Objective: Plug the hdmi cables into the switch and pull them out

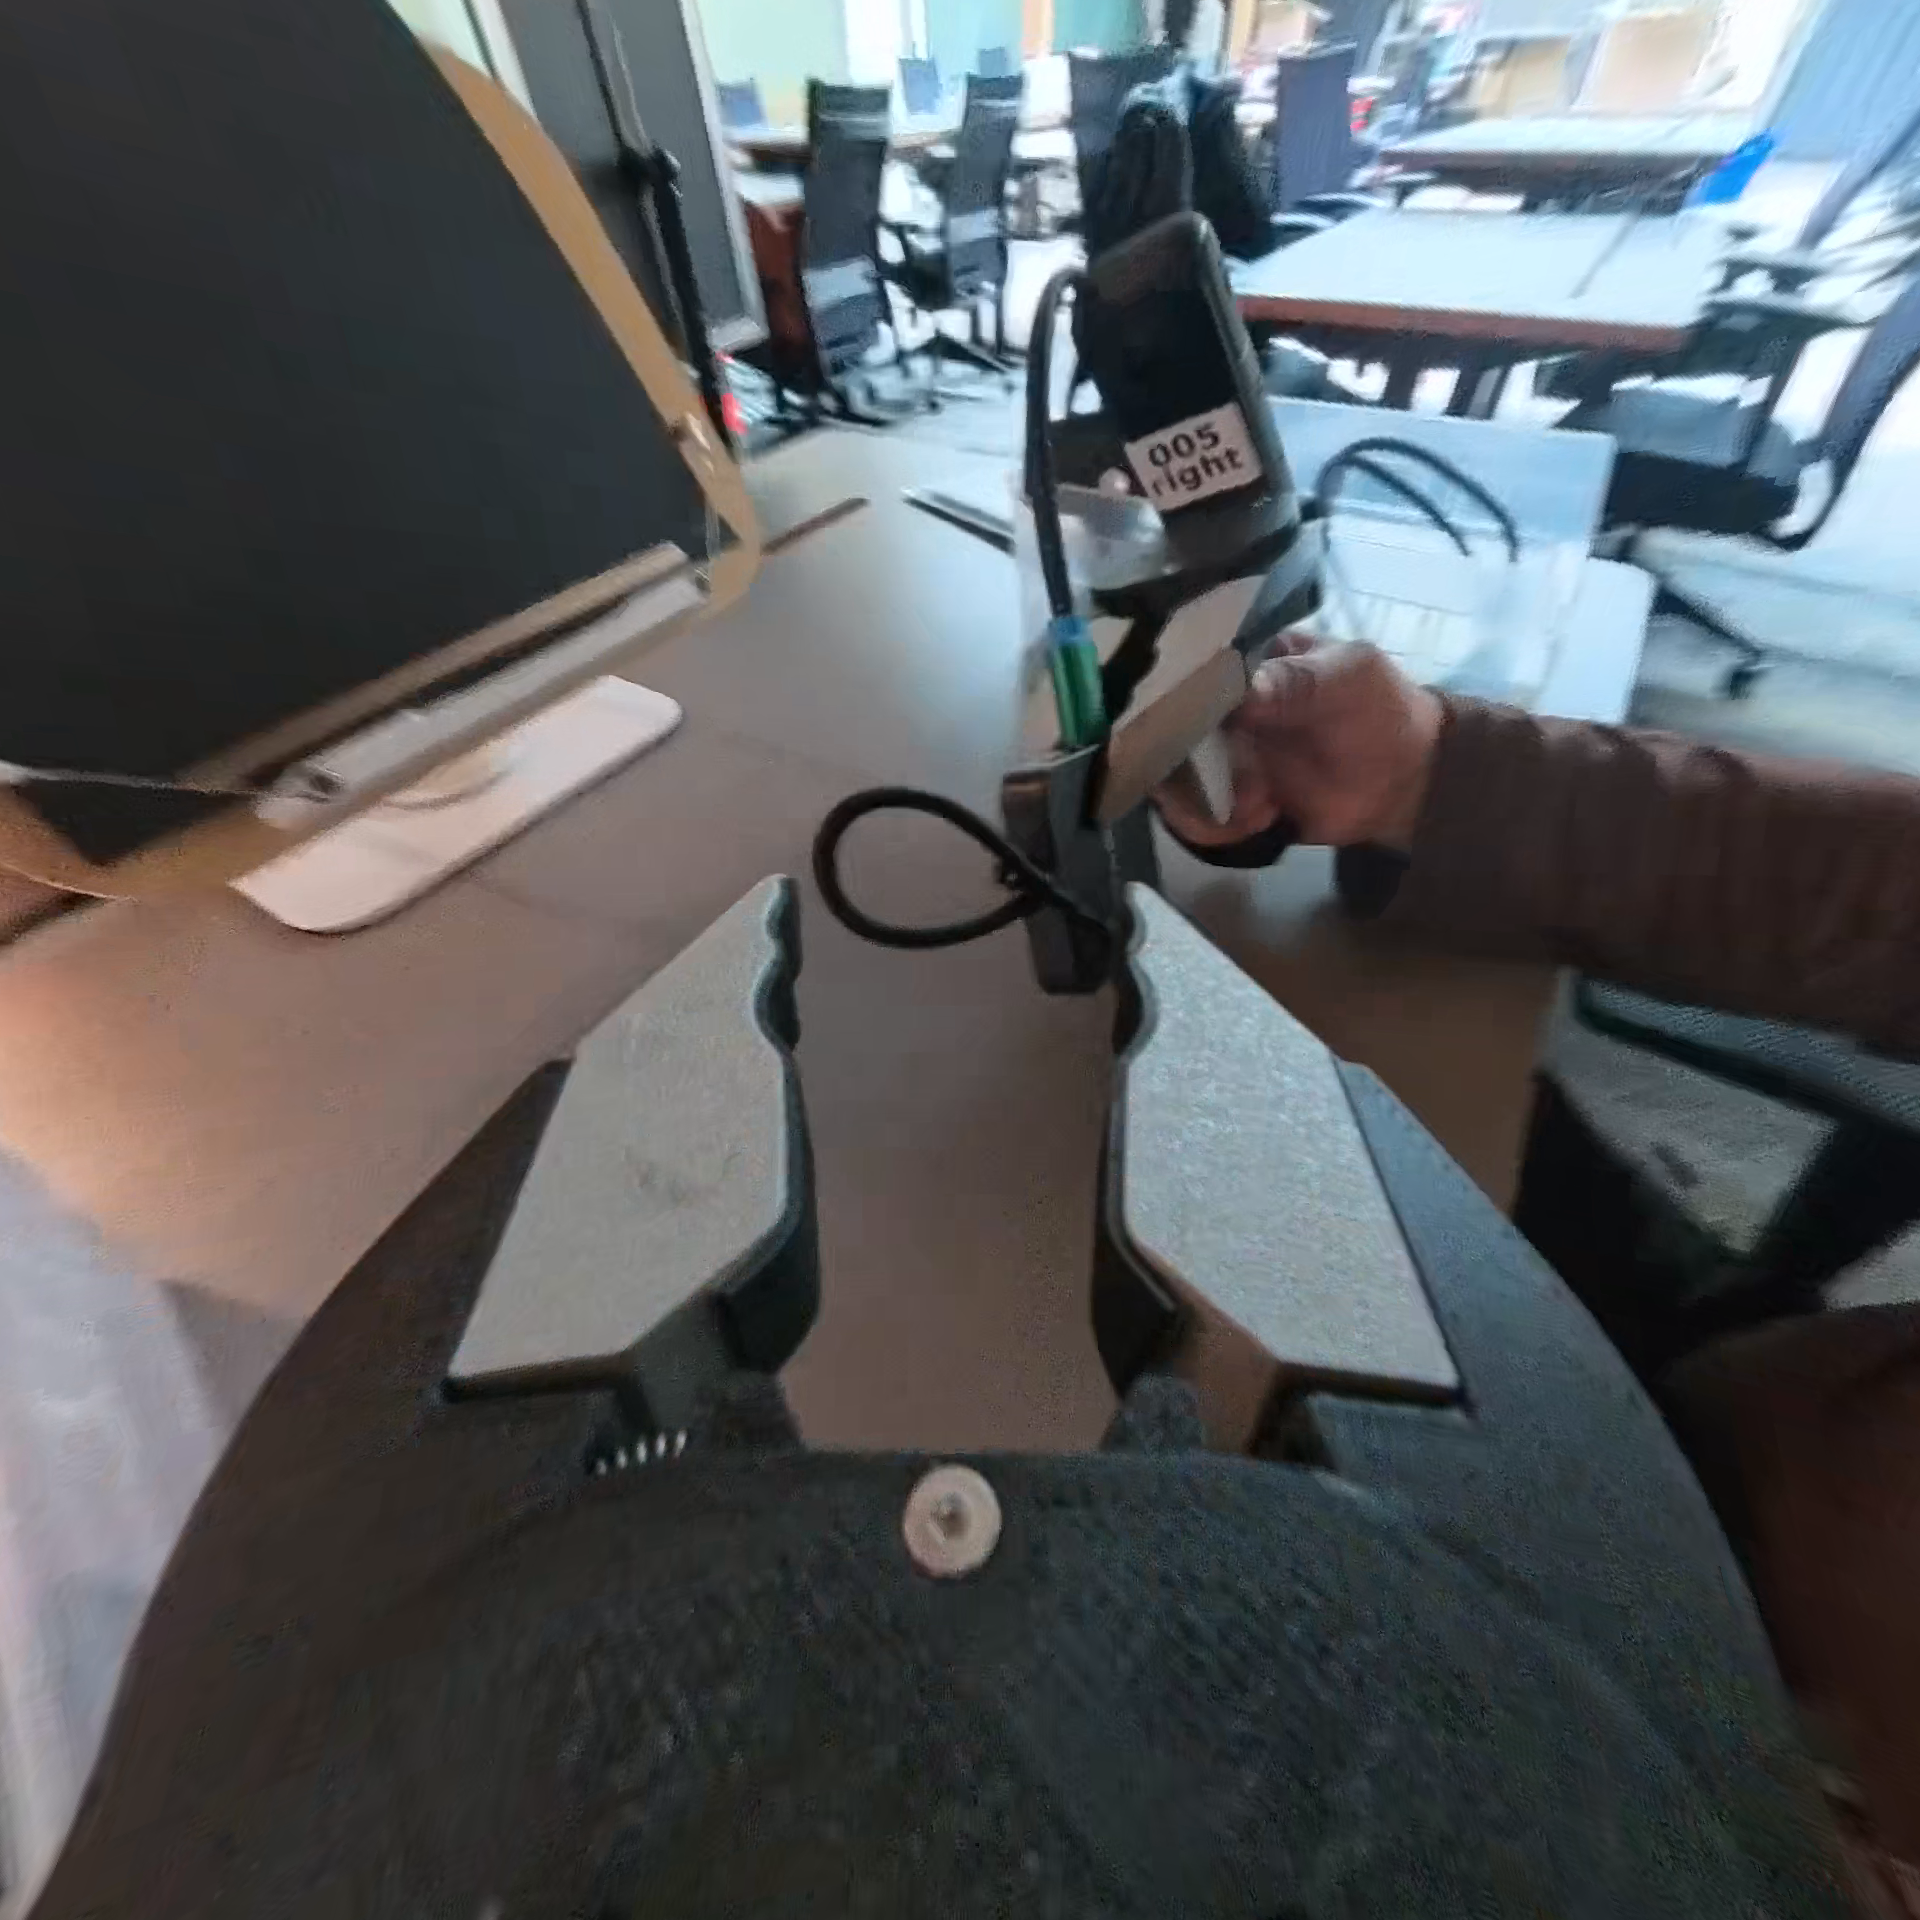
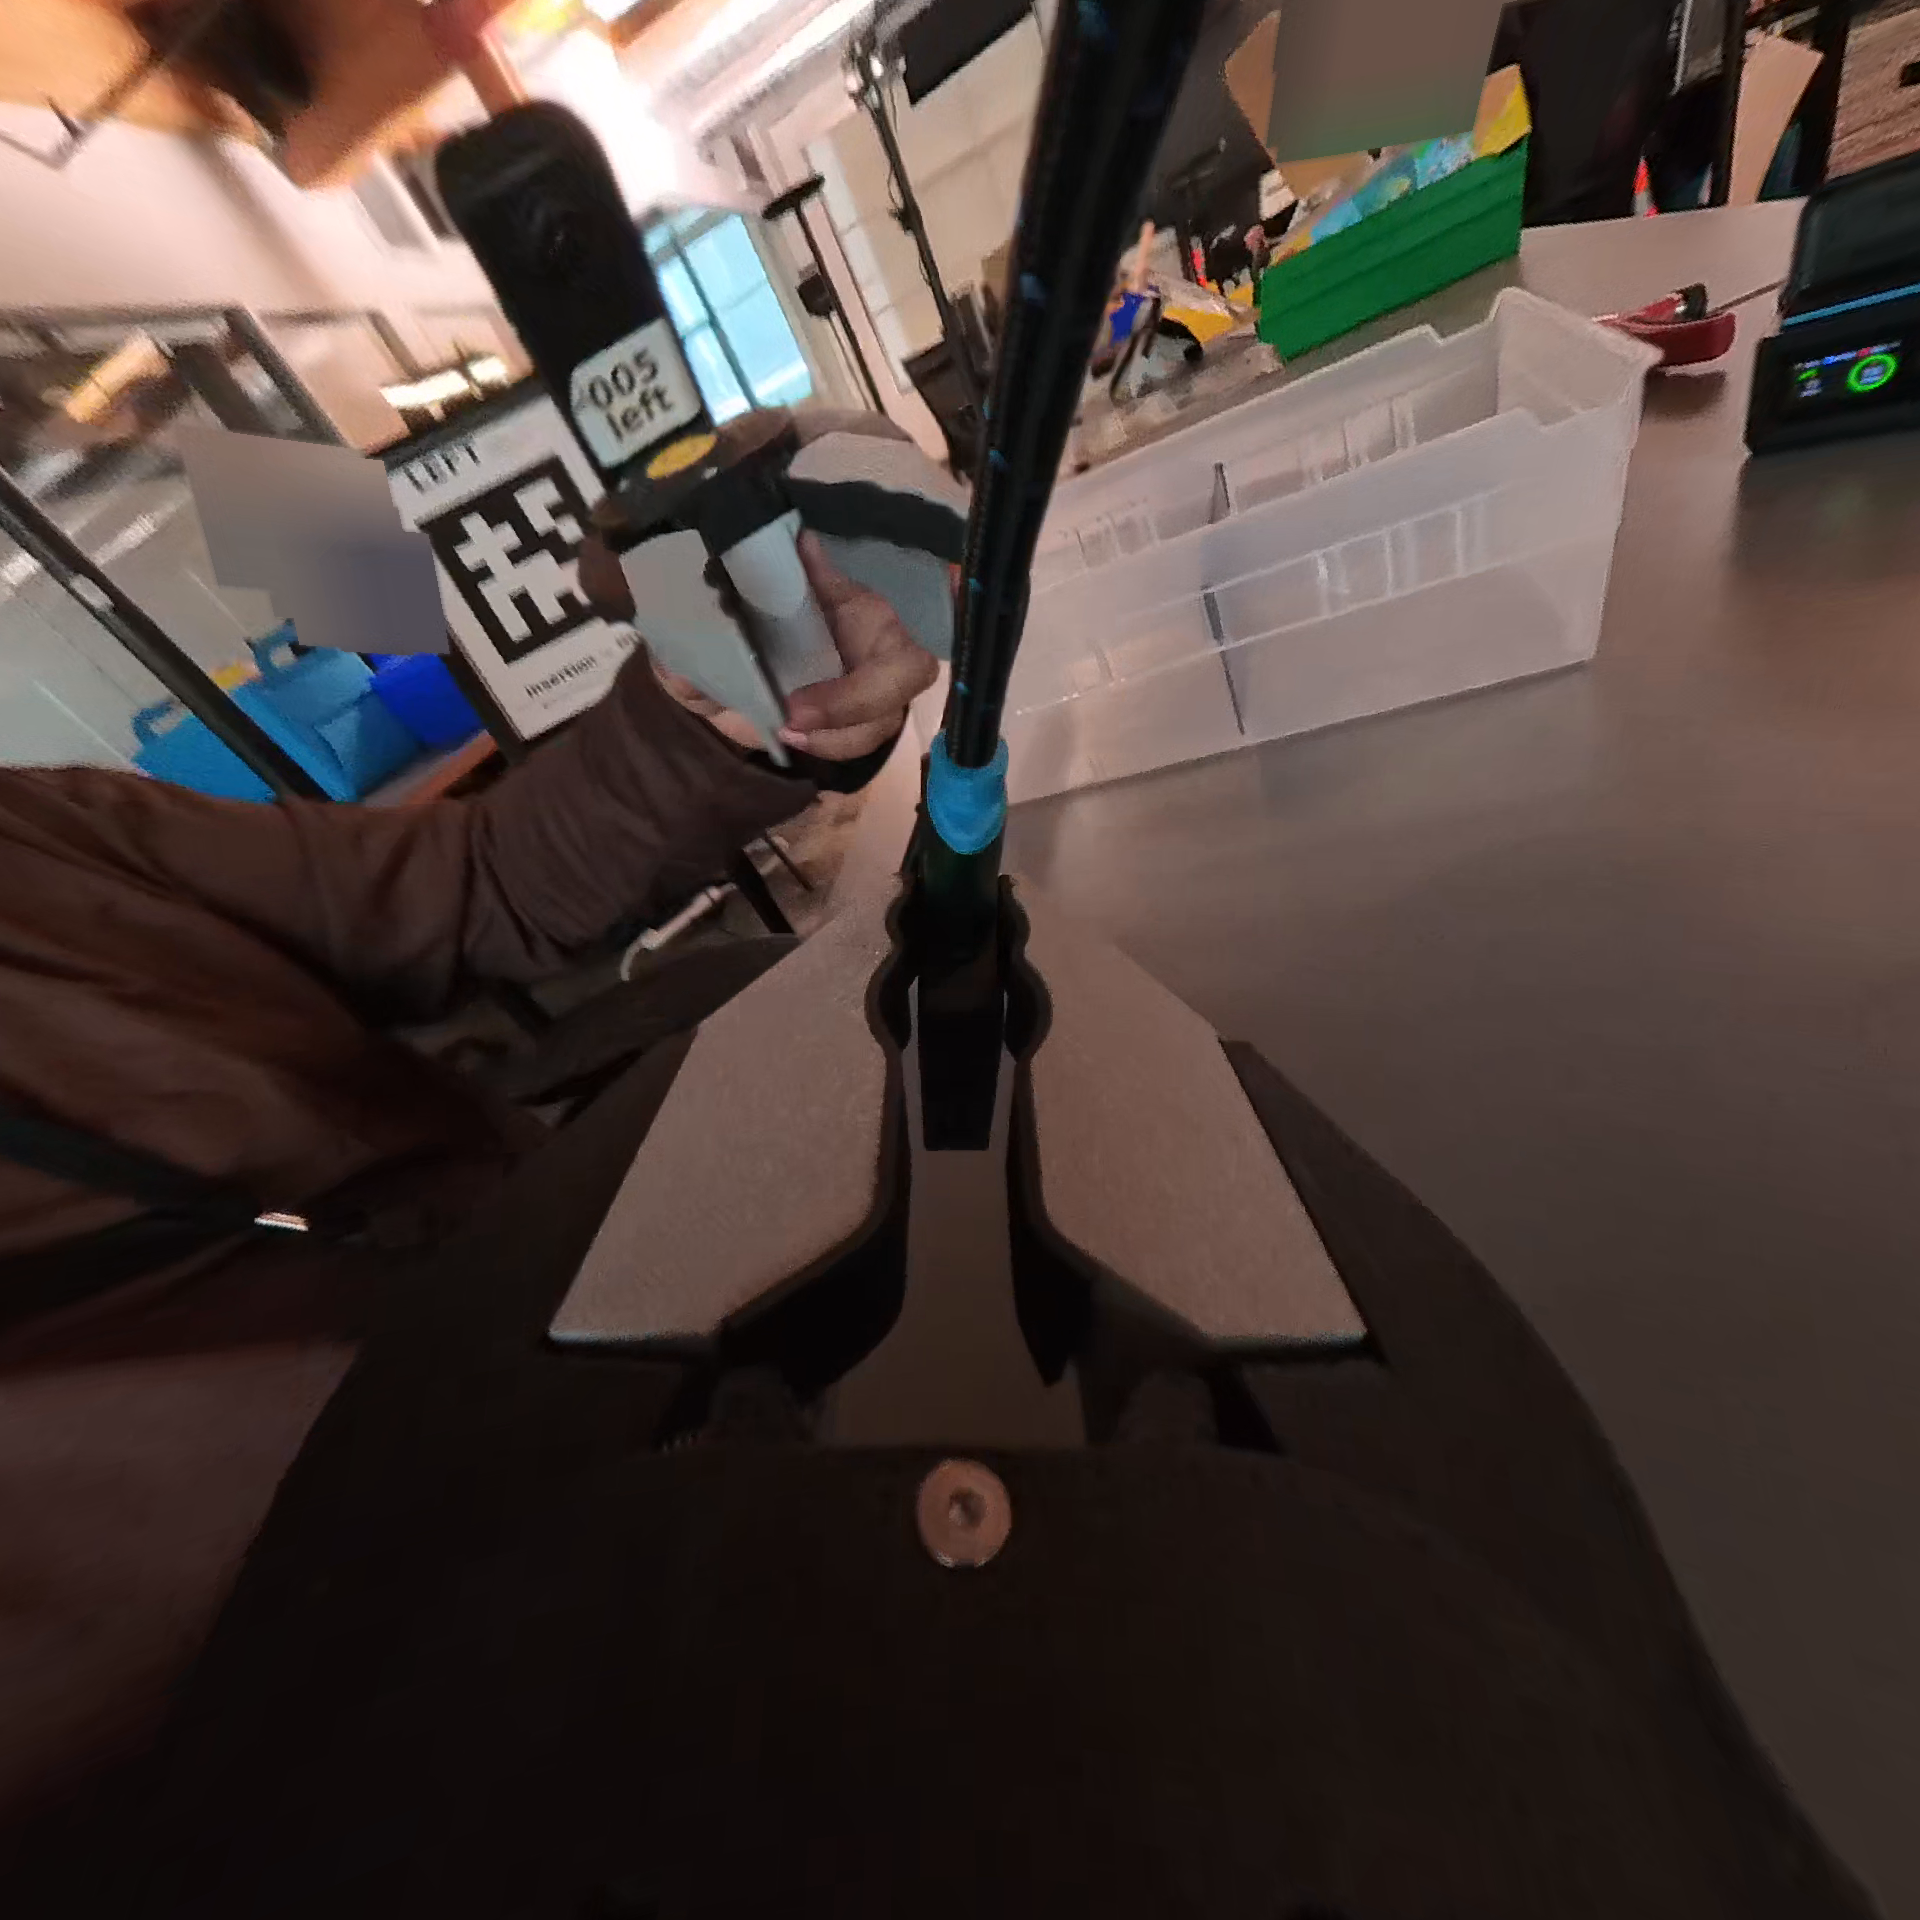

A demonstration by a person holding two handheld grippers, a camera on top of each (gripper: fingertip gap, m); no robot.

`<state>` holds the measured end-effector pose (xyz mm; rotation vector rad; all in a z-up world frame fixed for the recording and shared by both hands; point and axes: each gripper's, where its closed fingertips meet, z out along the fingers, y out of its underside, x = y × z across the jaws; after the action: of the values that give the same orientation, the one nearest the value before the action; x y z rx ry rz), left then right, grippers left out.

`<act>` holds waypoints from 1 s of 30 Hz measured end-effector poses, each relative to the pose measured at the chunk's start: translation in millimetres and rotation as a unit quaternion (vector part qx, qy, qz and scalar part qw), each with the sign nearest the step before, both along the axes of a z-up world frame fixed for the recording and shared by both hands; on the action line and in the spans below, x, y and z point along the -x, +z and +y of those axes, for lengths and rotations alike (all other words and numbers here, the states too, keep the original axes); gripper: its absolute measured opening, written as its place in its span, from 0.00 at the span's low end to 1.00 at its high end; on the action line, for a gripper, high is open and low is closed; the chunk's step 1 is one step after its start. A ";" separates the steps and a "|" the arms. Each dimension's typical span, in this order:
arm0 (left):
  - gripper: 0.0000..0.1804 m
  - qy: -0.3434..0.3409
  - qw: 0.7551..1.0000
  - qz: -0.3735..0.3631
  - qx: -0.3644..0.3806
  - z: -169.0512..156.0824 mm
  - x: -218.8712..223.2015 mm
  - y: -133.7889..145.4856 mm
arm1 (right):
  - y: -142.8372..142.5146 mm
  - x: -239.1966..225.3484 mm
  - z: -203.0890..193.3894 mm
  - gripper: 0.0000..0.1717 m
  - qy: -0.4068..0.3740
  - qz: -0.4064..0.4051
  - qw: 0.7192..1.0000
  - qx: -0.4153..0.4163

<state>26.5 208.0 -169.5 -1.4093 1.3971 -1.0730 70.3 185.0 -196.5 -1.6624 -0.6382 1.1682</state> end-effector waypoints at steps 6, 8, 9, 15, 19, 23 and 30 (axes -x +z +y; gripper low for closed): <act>0.39 -0.055 0.995 0.029 0.084 -19.6 -31.5 -41.9 | 10.1 9.1 -8.2 0.06 0.021 0.008 0.999 -0.037; 0.27 -0.082 0.992 0.012 0.095 -28.8 -39.4 -41.0 | 6.0 9.5 -7.1 0.06 0.018 -0.003 0.999 -0.035; 0.22 -0.095 0.991 0.002 0.097 -32.9 -42.7 -39.1 | 5.4 12.4 -9.0 0.06 0.028 -0.002 0.999 -0.034; 0.07 -0.118 0.984 -0.045 0.122 -30.6 -44.8 -29.2 | 15.7 3.7 -5.4 0.09 0.009 0.016 0.999 -0.045; 0.07 -0.104 0.984 -0.064 0.129 -21.7 -42.2 -30.2 | 23.7 -13.8 -2.0 0.05 -0.022 0.029 0.998 -0.055; 0.07 -0.112 0.982 -0.055 0.144 -24.5 -42.8 -35.9 | 19.4 -12.7 0.1 0.04 -0.025 0.014 0.998 -0.053; 0.07 -0.129 0.983 -0.052 0.119 -32.5 -52.8 -43.9 | 14.8 -1.6 0.3 0.04 -0.009 0.010 0.999 -0.048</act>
<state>79.3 175.6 -213.4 -1.3390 1.4401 -1.5017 71.9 185.3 -181.7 -1.5707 -0.6544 1.1232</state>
